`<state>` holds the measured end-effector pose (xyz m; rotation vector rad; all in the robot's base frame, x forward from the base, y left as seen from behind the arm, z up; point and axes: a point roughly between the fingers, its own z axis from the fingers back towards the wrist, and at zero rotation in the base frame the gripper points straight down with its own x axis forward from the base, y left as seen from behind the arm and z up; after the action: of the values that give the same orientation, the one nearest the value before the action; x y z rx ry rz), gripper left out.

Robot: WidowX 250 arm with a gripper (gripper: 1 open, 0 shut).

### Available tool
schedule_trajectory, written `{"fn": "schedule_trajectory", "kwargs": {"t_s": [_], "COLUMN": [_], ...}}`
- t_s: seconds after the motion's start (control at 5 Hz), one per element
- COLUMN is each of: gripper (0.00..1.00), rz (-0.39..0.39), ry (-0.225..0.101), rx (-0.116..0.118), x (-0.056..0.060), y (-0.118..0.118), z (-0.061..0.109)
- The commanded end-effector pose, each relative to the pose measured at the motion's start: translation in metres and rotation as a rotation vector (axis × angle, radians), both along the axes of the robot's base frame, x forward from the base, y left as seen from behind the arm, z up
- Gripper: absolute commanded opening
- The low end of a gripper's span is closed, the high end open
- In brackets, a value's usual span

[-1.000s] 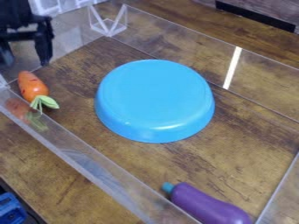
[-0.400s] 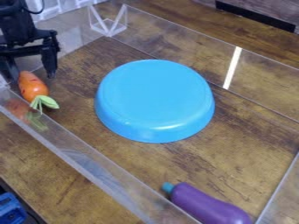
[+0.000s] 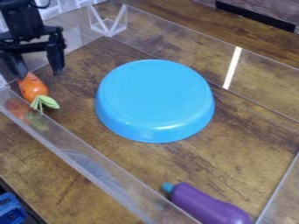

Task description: Put the carrot on the blue tray

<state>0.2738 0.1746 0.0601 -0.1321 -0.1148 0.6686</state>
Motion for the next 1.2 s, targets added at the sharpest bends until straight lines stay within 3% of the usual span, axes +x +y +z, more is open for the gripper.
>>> {"fn": "schedule_trajectory", "kwargs": {"t_s": [0.0, 0.4, 0.8, 1.0], "gripper": [1.00, 1.00, 1.00, 1.00], "rz": [0.032, 0.203, 0.038, 0.073], "ry": [-0.066, -0.083, -0.102, -0.101], "rx": [0.040, 0.048, 0.038, 0.046], "x": [0.003, 0.007, 0.011, 0.004], "y": [0.022, 0.015, 0.010, 0.013], "z": [0.021, 0.016, 0.003, 0.000]}}
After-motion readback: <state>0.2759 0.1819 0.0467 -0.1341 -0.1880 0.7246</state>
